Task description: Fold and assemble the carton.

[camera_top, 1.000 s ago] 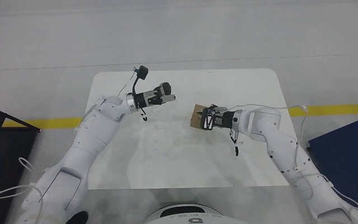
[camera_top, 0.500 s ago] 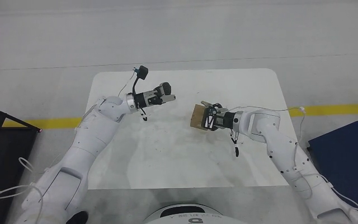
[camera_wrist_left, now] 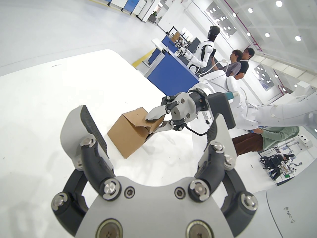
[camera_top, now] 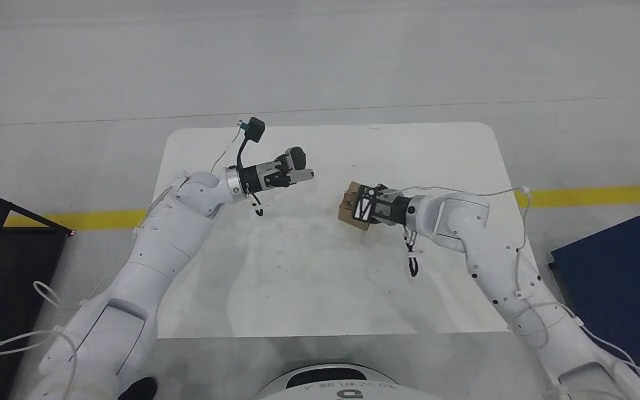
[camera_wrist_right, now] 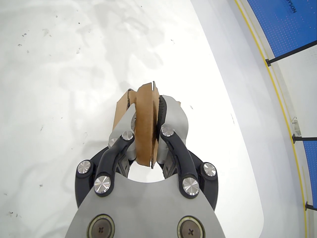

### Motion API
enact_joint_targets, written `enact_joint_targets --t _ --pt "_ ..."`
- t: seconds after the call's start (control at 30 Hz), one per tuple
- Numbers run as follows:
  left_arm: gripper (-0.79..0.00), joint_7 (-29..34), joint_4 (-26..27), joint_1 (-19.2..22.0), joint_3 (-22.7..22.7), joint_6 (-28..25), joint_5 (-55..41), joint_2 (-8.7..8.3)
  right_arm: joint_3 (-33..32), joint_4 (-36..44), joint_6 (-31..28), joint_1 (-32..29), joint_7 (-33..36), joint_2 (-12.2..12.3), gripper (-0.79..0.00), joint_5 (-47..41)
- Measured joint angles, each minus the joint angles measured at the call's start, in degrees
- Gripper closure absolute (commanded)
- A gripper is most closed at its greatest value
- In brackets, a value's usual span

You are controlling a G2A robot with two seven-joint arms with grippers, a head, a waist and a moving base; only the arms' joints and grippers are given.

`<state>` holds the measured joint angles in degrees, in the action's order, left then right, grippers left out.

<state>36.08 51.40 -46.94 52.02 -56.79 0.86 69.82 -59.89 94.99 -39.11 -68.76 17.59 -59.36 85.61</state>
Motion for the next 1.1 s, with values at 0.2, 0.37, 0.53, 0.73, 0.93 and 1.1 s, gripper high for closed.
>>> enact_joint_targets --t 0.2,0.37,0.53,0.73,0.93,1.1 --pt "-0.785 0.0 0.0 0.0 0.0 0.0 0.0 0.0 0.34 2.89 5.8 -2.62 0.37 0.04 0.0 5.34" --pt "-0.785 0.0 0.0 0.0 0.0 0.0 0.0 0.0 1.12 6.11 9.96 -6.02 0.28 -0.01 -0.336 7.94" --pt "-0.785 0.0 0.0 0.0 0.0 0.0 0.0 0.0 0.44 8.14 11.59 -8.77 -0.01 0.07 -0.268 7.22" --pt "-0.785 0.0 0.0 0.0 0.0 0.0 0.0 0.0 -0.55 8.5 11.68 -10.18 -1.81 0.13 -0.188 5.99" --pt "-0.785 0.0 0.0 0.0 0.0 0.0 0.0 0.0 -1.24 8.42 10.25 -10.8 -3.33 0.18 -0.225 4.84" --pt "-0.785 0.0 0.0 0.0 0.0 0.0 0.0 0.0 -1.52 8.41 9.31 -11.1 -4.26 0.18 -0.231 4.17"
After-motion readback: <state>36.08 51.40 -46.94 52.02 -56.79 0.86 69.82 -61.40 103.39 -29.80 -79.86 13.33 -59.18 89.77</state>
